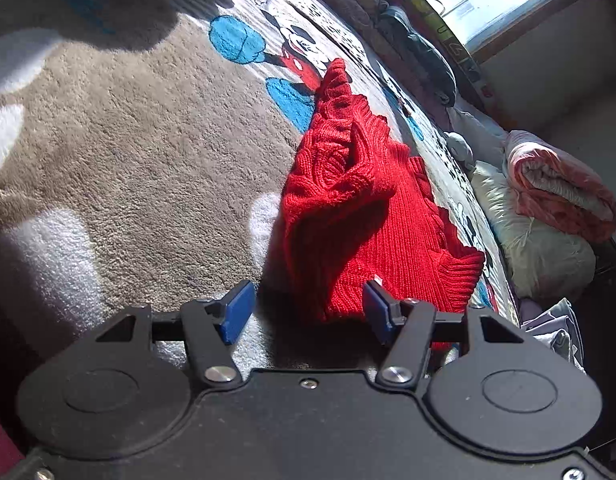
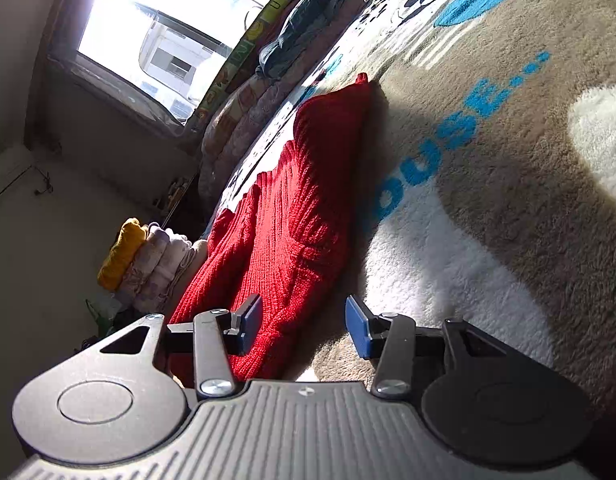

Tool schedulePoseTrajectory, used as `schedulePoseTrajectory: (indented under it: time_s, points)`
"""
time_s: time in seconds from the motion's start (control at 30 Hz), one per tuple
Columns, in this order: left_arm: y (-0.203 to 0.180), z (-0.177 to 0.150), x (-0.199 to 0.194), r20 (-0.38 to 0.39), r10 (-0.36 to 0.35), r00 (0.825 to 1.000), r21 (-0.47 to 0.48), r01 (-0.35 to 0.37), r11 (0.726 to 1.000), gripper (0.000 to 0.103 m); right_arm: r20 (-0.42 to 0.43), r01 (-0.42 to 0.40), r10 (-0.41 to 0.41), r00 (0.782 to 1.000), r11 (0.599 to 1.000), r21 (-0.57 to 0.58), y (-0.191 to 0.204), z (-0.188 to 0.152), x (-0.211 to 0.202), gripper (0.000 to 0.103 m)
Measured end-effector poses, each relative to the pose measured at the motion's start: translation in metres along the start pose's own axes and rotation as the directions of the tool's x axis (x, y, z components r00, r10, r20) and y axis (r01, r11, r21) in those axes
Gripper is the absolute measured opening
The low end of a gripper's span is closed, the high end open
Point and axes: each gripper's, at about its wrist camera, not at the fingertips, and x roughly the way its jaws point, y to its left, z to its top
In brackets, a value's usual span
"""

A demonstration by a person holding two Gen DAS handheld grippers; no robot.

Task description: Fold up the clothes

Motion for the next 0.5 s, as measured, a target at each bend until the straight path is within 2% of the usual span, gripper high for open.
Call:
schedulePoseTrajectory:
  time_s: [0.07,0.17,0.27,0.33,0.43,0.5]
  points:
    - [-0.006,0.005,-0.009,0.039,0.008,0.999,0.036,-0.009,0.999,0.059,0.001,-0.011,0.011,1.0,1.0,0.022,-0.005,0.004,0.001,0.046]
    - [-0.02,0.016,-0.018,0.088,0.008,0.996,0.13,-0.02,0.991,0.06,-0.014,0.003,-0.004,1.0,1.0,-0.03,-0.003,0.003,0.007,0.046]
    - [-0.033,0.032,-0.013,0.042,-0.015,0.999,0.197,0.006,0.98,0.061,-0.012,0.012,-0.013,1.0,0.995,-0.1,0.001,0.0,0.012,0.047]
    - [-0.048,0.043,-0.005,0.005,-0.011,1.0,0.272,0.009,0.962,0.061,-0.004,0.015,-0.016,1.0,0.99,-0.14,0.003,-0.003,0.014,0.047]
    - [-0.073,0.057,0.01,0.0,0.021,1.0,0.393,-0.019,0.919,0.062,0.004,0.012,-0.011,1.0,0.984,-0.175,0.005,-0.005,0.015,0.049]
    - [-0.088,0.068,0.023,-0.008,0.033,0.999,0.447,-0.026,0.894,0.07,0.01,0.007,-0.005,1.0,0.981,-0.196,0.006,-0.007,0.016,0.052]
